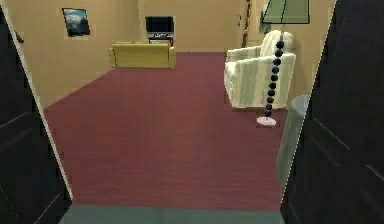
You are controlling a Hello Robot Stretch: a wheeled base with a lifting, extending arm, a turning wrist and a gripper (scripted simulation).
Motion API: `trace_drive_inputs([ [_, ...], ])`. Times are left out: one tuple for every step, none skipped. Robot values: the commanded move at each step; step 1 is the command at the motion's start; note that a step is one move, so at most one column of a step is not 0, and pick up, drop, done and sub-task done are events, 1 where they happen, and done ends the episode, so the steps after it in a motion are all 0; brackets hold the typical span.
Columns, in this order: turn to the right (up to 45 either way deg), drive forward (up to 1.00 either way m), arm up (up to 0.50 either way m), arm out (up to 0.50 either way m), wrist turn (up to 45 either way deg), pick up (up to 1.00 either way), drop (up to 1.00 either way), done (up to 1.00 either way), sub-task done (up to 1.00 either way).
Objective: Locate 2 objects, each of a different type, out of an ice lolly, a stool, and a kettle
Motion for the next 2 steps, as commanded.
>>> trace_drive_inputs([
  [0.0, 1.00, 0.00, 0.00, 0.0, 0.00, 0.00, 0.00, 0.00],
  [3.0, 0.00, 0.00, 0.00, 0.0, 0.00, 0.00, 0.00, 0.00],
])
